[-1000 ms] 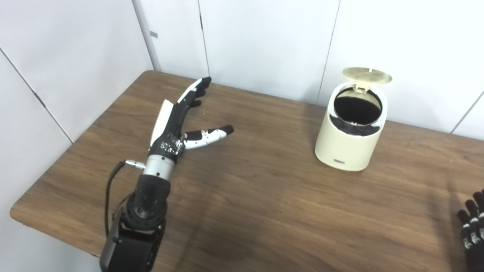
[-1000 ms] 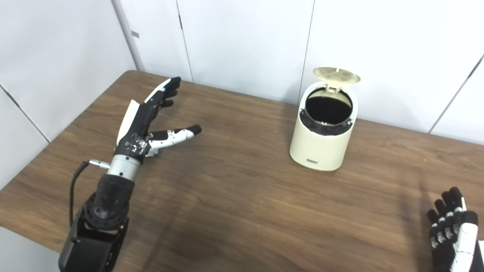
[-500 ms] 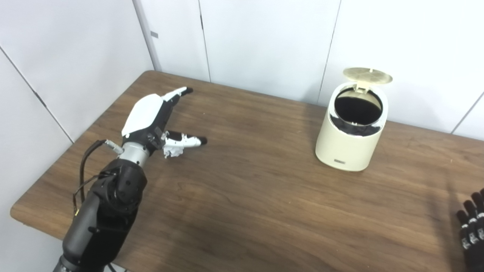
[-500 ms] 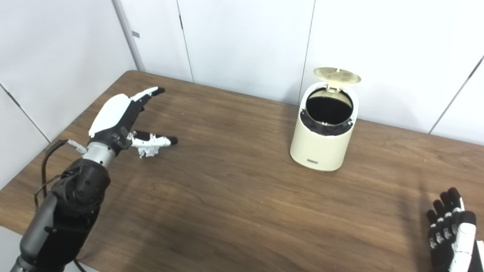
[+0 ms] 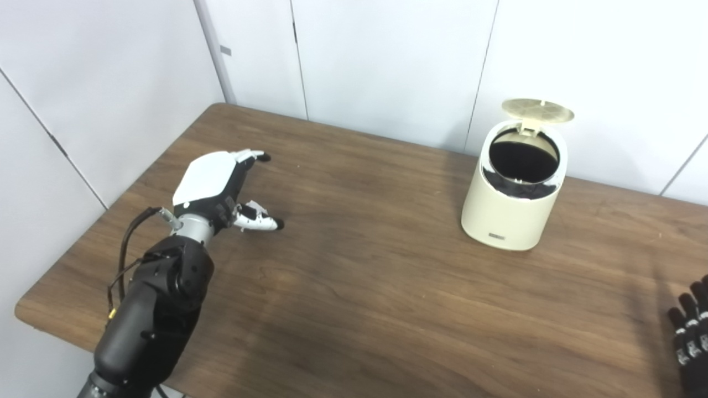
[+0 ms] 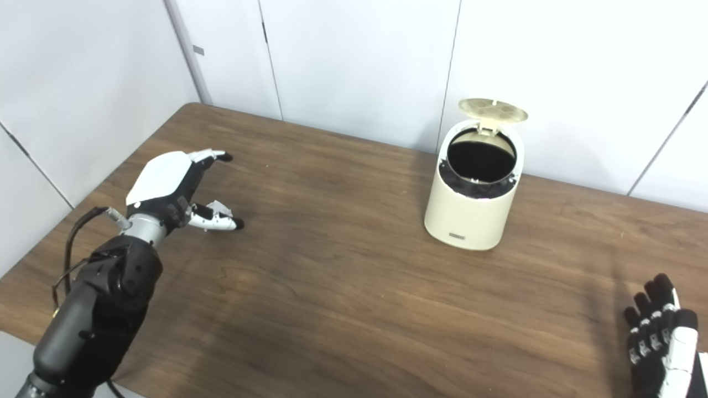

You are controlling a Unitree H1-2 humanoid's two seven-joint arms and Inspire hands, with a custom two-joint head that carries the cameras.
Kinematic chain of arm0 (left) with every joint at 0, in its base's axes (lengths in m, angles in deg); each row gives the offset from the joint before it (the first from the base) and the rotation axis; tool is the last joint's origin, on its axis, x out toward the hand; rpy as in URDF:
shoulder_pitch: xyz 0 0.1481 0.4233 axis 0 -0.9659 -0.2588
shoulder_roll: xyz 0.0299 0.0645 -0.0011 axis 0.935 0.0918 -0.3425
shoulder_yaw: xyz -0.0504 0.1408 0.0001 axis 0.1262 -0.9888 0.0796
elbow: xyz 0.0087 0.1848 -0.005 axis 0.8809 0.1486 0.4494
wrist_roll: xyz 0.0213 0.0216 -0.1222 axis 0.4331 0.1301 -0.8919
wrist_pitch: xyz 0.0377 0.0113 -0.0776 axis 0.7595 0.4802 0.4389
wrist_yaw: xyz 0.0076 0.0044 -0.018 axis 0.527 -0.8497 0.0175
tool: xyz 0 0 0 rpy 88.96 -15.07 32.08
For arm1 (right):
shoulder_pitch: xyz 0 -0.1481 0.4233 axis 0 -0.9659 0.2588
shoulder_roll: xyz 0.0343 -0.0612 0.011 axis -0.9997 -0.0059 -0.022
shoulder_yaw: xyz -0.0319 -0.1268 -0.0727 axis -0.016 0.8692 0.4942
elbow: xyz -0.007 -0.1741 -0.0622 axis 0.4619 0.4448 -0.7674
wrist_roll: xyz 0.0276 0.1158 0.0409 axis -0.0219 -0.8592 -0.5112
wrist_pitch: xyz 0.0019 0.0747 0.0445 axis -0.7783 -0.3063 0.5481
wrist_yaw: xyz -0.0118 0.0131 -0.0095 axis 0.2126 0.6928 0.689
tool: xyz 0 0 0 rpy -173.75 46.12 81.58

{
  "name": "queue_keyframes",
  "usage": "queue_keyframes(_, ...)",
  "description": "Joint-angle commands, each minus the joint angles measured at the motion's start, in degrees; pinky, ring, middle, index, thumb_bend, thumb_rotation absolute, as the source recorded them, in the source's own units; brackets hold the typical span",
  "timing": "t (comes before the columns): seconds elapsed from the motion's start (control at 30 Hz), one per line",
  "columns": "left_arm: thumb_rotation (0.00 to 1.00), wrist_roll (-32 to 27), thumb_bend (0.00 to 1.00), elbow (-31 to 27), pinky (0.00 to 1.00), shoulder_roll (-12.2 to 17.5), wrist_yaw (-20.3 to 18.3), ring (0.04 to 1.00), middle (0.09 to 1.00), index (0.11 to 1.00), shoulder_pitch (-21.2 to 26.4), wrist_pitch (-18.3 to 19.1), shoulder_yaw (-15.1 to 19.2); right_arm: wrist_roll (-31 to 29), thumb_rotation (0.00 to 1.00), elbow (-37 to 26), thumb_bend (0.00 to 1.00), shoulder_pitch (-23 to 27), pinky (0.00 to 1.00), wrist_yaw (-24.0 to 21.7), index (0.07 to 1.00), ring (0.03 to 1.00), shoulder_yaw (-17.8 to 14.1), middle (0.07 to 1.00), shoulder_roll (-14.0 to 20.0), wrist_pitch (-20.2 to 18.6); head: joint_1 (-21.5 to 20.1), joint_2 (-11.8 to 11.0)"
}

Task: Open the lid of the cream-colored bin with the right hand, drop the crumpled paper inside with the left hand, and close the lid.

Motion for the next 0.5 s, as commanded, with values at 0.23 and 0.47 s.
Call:
queue_keyframes(0.23,0.16,1.52,0.95,2.58,0.71,1.65,-1.64,0.879,0.867,0.838,2.69,0.32,1.49,-0.42,1.0,-0.95,0.5,0.81,1.0,-0.51,0.971,1.0,0.02,1.0,0.62,1.12,0.07,0.06)
queue_keyframes(0.47,0.13,1.83,0.93,5.56,0.68,1.15,-3.44,0.838,0.832,0.824,4.47,0.34,2.42,-0.7,1.0,-1.23,0.49,0.65,1.0,-0.3,0.966,1.0,0.01,0.999,0.51,0.57,0.04,0.11)
